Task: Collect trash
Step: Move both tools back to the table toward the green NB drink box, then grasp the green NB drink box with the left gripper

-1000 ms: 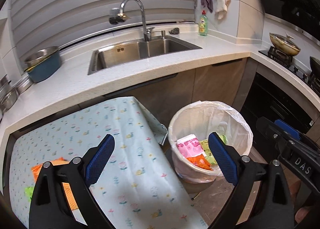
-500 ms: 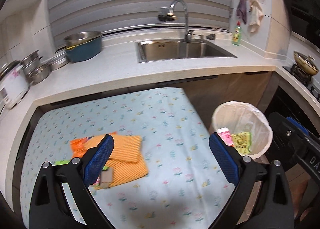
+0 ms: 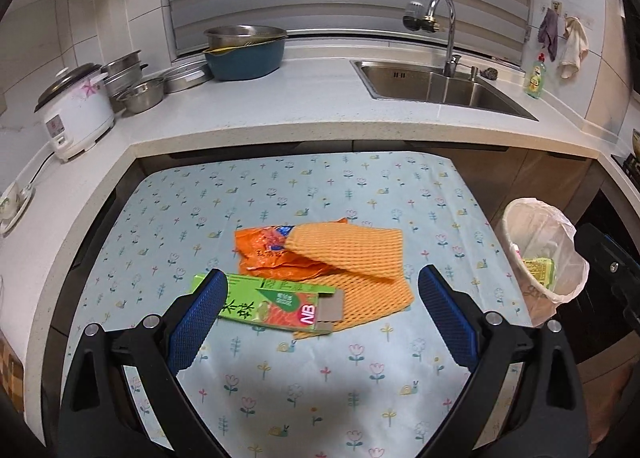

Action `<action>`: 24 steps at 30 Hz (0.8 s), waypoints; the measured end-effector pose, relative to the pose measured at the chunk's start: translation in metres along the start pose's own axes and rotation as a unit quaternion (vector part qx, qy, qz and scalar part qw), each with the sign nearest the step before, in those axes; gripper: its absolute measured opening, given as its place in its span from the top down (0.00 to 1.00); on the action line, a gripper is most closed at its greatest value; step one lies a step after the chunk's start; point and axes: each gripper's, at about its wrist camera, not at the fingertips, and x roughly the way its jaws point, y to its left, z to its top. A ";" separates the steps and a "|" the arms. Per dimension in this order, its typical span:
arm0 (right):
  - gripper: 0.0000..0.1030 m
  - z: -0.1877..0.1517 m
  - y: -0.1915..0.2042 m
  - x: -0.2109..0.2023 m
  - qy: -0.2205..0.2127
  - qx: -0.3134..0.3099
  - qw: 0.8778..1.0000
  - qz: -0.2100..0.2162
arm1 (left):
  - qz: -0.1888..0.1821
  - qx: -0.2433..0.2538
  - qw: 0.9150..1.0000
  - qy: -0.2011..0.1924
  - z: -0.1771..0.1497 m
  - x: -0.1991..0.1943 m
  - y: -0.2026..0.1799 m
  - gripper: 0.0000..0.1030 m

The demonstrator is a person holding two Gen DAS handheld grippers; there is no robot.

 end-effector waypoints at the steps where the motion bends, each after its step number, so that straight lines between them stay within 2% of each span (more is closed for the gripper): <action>1: 0.37 -0.001 0.004 0.002 0.002 -0.001 1.000 0.002 | 0.004 -0.003 1.000 0.002 -0.001 0.001 0.007 0.11; 10: 0.37 -0.020 0.037 0.026 0.028 -0.011 0.999 0.013 | 0.026 -0.031 0.999 0.022 -0.015 0.018 0.067 0.11; 18: 0.37 -0.035 0.062 0.057 0.055 -0.016 0.998 0.016 | 0.033 -0.033 0.998 0.035 -0.026 0.033 0.099 0.11; 24: 0.37 -0.054 0.079 0.082 0.085 -0.027 0.996 0.024 | 0.037 -0.057 0.996 0.052 -0.037 0.046 0.122 0.11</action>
